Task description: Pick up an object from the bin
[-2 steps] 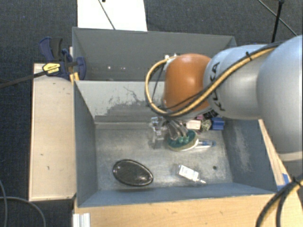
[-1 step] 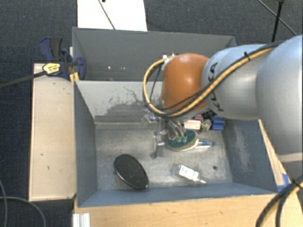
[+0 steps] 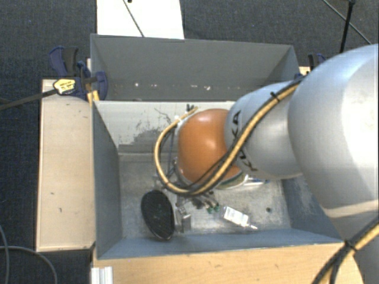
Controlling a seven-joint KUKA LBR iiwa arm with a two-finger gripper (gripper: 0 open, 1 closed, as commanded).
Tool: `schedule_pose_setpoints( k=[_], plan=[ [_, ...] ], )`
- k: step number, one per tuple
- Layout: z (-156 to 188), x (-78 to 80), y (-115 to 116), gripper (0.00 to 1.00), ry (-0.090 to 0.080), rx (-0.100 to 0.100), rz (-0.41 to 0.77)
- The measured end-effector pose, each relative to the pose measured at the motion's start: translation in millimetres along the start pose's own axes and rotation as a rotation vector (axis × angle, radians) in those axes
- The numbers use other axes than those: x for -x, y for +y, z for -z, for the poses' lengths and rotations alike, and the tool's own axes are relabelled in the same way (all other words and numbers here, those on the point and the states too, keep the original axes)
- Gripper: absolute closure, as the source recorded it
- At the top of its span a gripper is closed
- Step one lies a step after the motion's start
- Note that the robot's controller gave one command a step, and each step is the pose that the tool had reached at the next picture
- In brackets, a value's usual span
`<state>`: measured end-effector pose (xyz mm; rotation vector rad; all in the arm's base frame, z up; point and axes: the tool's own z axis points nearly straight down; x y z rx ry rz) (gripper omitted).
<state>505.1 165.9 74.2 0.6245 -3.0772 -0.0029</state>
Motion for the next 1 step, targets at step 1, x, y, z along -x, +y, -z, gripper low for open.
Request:
schedule_pose_setpoints(
  k=[1],
  plan=[
    [-2.2,13.5,61.5,0.0,-0.017,-0.004,0.409]
  ],
)
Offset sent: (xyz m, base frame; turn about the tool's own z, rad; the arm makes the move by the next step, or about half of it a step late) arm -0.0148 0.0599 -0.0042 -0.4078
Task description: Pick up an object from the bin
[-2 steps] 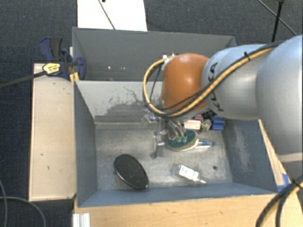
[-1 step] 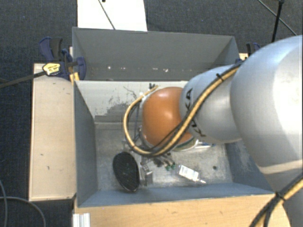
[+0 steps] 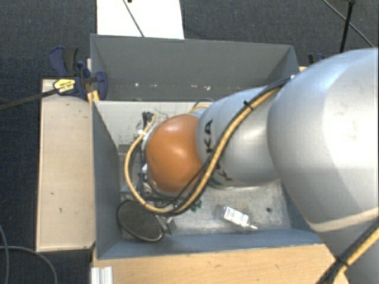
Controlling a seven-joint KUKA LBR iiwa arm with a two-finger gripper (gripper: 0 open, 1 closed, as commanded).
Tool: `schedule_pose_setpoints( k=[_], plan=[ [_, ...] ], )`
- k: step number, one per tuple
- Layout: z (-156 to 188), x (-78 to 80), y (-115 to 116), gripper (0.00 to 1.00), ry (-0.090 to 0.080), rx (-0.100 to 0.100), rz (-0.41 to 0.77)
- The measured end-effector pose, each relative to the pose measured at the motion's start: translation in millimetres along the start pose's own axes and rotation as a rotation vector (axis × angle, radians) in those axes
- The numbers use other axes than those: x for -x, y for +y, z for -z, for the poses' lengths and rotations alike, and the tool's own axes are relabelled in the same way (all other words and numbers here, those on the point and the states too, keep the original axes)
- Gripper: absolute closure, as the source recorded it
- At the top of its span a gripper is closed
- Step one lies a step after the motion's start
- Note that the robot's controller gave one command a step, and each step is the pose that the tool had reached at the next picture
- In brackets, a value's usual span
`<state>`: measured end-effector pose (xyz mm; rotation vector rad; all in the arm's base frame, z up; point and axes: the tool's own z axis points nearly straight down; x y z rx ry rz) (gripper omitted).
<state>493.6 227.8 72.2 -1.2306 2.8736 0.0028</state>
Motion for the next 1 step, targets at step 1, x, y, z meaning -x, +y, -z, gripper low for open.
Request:
schedule_pose_setpoints(
  k=[1],
  plan=[
    [-1.1,-2.8,-1.9,1.0,0.007,0.0,-0.009]
  ],
)
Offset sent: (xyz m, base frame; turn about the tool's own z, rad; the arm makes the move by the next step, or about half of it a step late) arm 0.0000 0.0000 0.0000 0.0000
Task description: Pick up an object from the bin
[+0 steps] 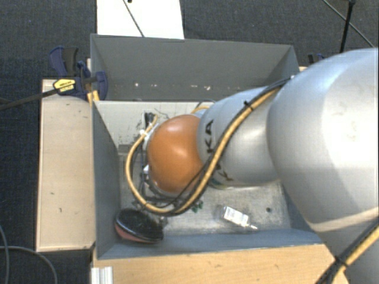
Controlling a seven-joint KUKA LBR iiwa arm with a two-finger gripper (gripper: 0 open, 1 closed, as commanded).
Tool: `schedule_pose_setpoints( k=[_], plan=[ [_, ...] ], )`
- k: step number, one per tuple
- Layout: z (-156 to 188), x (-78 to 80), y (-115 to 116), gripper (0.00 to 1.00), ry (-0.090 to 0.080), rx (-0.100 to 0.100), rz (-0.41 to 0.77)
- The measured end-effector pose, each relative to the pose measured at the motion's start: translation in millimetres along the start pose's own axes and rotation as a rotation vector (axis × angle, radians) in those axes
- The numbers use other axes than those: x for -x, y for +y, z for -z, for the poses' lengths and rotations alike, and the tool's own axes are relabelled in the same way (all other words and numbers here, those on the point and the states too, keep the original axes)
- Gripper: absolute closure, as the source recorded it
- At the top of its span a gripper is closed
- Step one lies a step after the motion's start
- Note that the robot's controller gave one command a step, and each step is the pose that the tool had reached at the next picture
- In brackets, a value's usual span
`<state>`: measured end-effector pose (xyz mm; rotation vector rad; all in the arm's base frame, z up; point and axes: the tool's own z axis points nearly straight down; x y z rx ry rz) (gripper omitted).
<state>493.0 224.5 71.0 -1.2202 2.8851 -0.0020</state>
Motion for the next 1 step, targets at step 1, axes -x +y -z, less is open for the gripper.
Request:
schedule_pose_setpoints(
  k=[1],
  plan=[
    [158.4,33.5,-13.1,1.0,-0.004,0.0,0.063]
  ],
)
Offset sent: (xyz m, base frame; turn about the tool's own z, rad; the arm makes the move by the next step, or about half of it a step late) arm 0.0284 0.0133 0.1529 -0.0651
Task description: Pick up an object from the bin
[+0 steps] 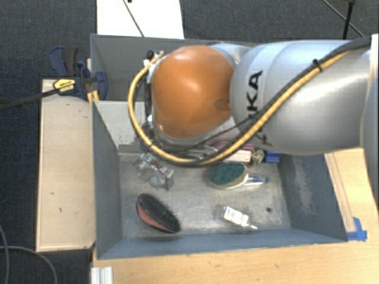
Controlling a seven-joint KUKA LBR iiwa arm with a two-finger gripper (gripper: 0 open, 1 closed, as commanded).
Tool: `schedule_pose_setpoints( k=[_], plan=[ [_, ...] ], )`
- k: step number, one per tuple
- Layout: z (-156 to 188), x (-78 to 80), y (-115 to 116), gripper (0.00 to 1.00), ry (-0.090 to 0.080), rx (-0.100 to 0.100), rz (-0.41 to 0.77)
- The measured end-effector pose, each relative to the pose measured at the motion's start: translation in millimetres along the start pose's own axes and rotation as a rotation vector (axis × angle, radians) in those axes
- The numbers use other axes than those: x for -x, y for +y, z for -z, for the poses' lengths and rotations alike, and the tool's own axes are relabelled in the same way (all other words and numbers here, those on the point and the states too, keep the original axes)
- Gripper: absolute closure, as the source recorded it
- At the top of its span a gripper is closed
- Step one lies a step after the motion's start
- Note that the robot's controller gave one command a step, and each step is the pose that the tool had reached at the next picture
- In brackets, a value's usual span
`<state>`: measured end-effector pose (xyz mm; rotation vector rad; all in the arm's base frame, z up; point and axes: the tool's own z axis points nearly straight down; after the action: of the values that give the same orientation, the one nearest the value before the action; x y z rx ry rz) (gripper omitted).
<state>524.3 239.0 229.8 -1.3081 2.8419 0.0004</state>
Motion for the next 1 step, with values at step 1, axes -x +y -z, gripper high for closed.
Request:
schedule_pose_setpoints(
  k=[1],
  plan=[
    [-42.8,-95.2,-21.9,1.0,0.015,0.007,0.192]
  ],
)
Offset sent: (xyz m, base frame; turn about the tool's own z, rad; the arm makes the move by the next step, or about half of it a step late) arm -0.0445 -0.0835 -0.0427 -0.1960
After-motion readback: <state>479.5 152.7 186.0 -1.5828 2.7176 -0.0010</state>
